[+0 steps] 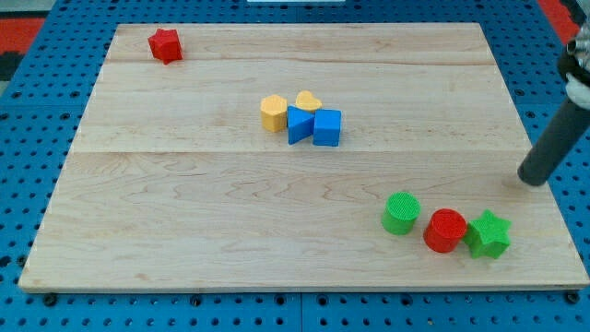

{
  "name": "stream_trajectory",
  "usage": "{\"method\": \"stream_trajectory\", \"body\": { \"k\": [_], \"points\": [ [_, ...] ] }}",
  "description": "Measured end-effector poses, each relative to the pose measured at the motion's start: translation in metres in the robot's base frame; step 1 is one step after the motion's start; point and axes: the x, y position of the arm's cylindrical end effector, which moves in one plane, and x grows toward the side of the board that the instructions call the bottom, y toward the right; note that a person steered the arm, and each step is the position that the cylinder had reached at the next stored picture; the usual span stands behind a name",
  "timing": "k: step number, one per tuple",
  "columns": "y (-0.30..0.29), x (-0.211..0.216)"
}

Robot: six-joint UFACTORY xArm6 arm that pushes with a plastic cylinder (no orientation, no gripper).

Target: Move the group of blocks towards the center

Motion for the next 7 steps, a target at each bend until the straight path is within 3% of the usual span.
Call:
{"method": "stream_trajectory", "body": {
  "k": [2,3,4,5,7],
  "points": [
    [-0.027,0.051],
    [-0.082,0.072],
    [-0.075,0.08],
    [-0.028,0.112],
    [-0.141,0.091]
  ]
}}
